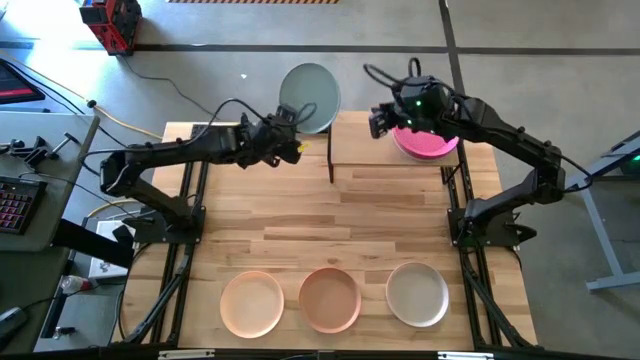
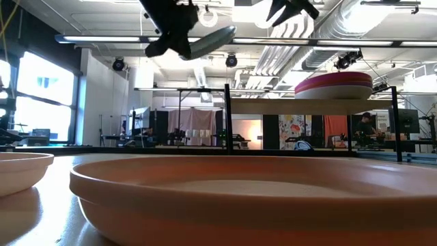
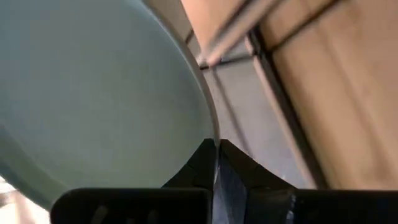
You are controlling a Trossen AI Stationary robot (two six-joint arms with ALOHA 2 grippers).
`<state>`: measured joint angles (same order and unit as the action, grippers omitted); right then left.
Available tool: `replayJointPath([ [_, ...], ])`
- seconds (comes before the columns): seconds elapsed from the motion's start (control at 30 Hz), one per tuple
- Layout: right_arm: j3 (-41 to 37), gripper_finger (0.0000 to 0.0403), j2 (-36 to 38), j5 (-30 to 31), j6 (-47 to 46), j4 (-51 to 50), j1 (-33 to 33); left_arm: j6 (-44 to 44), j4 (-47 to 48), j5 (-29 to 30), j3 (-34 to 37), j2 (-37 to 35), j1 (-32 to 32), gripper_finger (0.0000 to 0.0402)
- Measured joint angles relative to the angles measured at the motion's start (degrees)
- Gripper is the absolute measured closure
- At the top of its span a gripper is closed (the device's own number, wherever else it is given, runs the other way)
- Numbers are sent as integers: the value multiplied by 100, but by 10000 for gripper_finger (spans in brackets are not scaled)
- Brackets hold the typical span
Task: Place and stack plates onto a shelf
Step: Put the light blue plate on the shelf
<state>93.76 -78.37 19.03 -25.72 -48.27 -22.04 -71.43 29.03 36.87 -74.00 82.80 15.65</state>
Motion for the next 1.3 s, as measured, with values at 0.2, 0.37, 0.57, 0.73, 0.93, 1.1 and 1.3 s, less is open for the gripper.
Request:
replayJointPath([
  [0.2,0,299,0,5,-544,658,-20,-405,180,943,2,311,-221,401],
  [0.37,2,299,-89,-4,-694,681,16,-425,161,1042,2,390,-539,401],
  [0.57,2,299,-358,-82,-922,677,212,-427,179,1025,2,401,-909,401],
  [0.73,2,300,-531,-49,-1035,585,370,-419,365,1003,2,401,-1073,401],
  [0.93,2,300,-711,-42,-1051,442,380,-381,376,1042,2,401,-1186,401],
  [1.1,2,303,-768,-92,-1118,412,380,-382,376,1040,2,401,-1243,401],
  [1.3,2,368,-767,-136,-1201,304,380,-360,360,1020,2,401,-1247,401],
])
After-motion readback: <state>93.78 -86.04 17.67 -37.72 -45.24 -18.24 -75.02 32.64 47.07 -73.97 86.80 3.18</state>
